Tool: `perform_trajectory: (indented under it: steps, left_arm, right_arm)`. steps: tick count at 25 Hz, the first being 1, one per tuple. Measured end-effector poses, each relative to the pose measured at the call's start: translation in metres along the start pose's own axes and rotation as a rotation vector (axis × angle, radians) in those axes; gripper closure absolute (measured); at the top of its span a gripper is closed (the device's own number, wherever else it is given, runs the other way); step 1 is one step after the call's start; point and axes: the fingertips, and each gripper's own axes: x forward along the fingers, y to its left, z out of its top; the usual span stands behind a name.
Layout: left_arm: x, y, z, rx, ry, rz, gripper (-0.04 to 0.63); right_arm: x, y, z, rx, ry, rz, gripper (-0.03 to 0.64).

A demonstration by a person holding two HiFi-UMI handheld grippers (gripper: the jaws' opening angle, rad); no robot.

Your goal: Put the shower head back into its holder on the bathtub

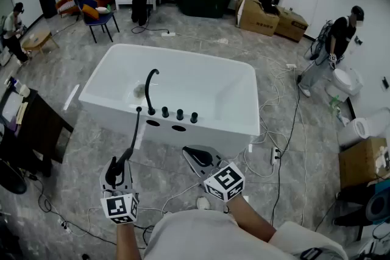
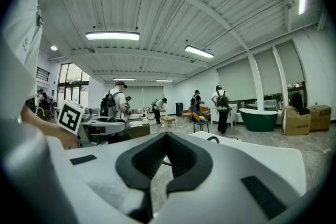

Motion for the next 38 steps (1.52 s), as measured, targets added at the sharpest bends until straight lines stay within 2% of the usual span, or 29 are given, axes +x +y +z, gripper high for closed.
perform_trajectory:
  steps: [6, 17, 24, 31, 38]
  left_arm:
    - [0.019, -0.005, 0.004, -0.008, -0.016, -0.058, 0.456]
    - [0.013, 0.01, 0.003, -0.013, -0.027, -0.076, 0.456]
    - [0.006, 0.027, -0.008, -0.027, -0.02, -0.093, 0.456]
    - [-0.001, 0.044, -0.009, 0.007, -0.044, -0.123, 0.456]
    - [-0.005, 0.056, -0.015, -0.016, -0.047, -0.132, 0.456]
  right_arm:
    - [0.002, -0.005, -0.002, -0.012, 0.01, -0.048, 0.6]
    - [0.014, 0.015, 0.0, 0.005, 0.007, -0.036, 0.598]
    - [0.021, 0.03, -0.001, 0.026, 0.001, -0.069, 0.598]
    - [0.03, 0.051, 0.002, 0.011, -0.009, -0.113, 0.598]
    - [0.042, 0.072, -0.001, -0.003, 0.014, -0.123, 0.598]
